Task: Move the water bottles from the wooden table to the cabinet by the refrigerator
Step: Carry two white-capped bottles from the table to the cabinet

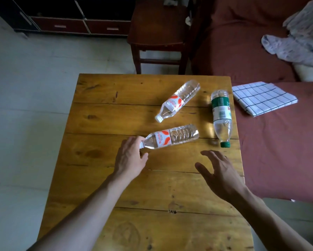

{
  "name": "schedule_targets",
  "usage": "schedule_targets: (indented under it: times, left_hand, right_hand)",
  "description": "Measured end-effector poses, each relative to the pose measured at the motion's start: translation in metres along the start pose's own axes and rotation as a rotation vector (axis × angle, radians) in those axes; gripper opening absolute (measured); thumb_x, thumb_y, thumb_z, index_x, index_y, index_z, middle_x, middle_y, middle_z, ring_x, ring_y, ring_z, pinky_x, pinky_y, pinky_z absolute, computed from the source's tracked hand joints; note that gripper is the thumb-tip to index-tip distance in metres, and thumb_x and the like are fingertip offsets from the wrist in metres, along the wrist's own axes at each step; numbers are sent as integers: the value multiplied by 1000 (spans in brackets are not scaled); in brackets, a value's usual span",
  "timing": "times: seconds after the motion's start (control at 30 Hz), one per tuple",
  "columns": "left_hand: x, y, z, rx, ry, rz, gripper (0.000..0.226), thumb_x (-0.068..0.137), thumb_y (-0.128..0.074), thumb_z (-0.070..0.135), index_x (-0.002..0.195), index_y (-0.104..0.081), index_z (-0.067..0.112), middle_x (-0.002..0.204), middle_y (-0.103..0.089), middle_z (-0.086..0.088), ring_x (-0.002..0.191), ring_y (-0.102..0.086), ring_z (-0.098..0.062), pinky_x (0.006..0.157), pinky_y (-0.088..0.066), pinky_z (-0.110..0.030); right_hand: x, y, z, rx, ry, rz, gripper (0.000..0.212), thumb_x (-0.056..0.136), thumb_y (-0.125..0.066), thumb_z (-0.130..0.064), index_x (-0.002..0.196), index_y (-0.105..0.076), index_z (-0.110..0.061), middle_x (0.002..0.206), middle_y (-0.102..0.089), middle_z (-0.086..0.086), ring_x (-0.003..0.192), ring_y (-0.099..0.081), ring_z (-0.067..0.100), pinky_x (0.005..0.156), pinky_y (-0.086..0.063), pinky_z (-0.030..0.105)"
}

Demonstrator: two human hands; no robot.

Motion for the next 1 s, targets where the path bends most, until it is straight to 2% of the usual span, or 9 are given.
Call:
schedule_targets:
  times: [0.1, 0.2, 0.33, 0.5, 0.6, 0.73, 0.87, 1.0]
  left_hand:
    - [15, -4, -13, -6, 22, 36, 42, 83, -75, 16, 121, -58, 23, 125, -57, 3, 118, -51, -20, 88, -43, -26]
    - [25, -11, -20, -34, 21, 42, 38, 83, -76, 13, 115, -60, 24, 121, -59, 4, 115, -52, -19, 83, -41, -24]
    - [31, -27, -25, -66, -25, 13, 37, 81, -76, 9, 110, -58, 21, 116, -63, 4, 99, -49, -9, 74, -41, -22]
    - [24, -28, -28, -202, -193, 76, 35, 77, -77, 6, 105, -61, 18, 103, -67, 4, 92, -59, -14, 71, -48, -20]
    - [14, -14, -23, -244, -290, 150, 33, 74, -77, 4, 103, -63, 14, 99, -64, 4, 89, -58, -11, 70, -53, -28]
    - [5, 23, 3, -295, -388, 245, 32, 71, -75, 0, 100, -66, 9, 97, -61, 1, 86, -58, -11, 72, -50, -23]
    - [2, 62, 43, -284, -499, 237, 31, 71, -78, 5, 100, -68, 9, 98, -62, 1, 87, -59, -12, 73, -50, -21]
    - [10, 84, 70, -276, -540, 206, 33, 71, -80, 10, 102, -69, 10, 98, -63, 1, 86, -58, -11, 72, -48, -17]
  right_hand:
    - [3, -11, 5, 4, 9, -12, 71, 88, -34, -71, 140, -45, -24, 145, -47, 3, 127, -43, 23, 97, -46, 41]
    - [6, -19, 8, 9, 8, -18, 64, 90, -39, -63, 141, -45, -24, 145, -47, 2, 128, -43, 21, 99, -44, 39]
    - [8, -25, 10, 1, 6, -21, 63, 92, -38, -64, 141, -45, -25, 145, -46, 1, 128, -42, 20, 100, -42, 39]
    - [9, -28, 10, -3, 13, -25, 67, 90, -36, -69, 140, -46, -25, 144, -48, 0, 128, -43, 20, 99, -41, 37]
    - [8, -26, 10, 4, 9, -12, 72, 86, -33, -71, 138, -48, -24, 141, -50, 1, 125, -45, 21, 96, -42, 36]
    - [3, -18, 6, 1, 8, -5, 77, 84, -29, -75, 136, -50, -22, 138, -53, 3, 123, -48, 24, 97, -46, 43]
    - [-2, -3, -1, 19, 2, 24, 76, 87, -31, -75, 135, -52, -20, 138, -53, 3, 123, -47, 25, 96, -46, 43]
    - [-7, 8, -3, 29, -2, 42, 75, 87, -31, -74, 134, -52, -20, 137, -53, 4, 123, -47, 25, 96, -46, 43]
Point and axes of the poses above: each hand's wrist, its own x-axis towards the middle knuckle, its own y-axis out of the back of the hand, z = x × y, the point moved 5 cm from there along x, towards the middle knuckle
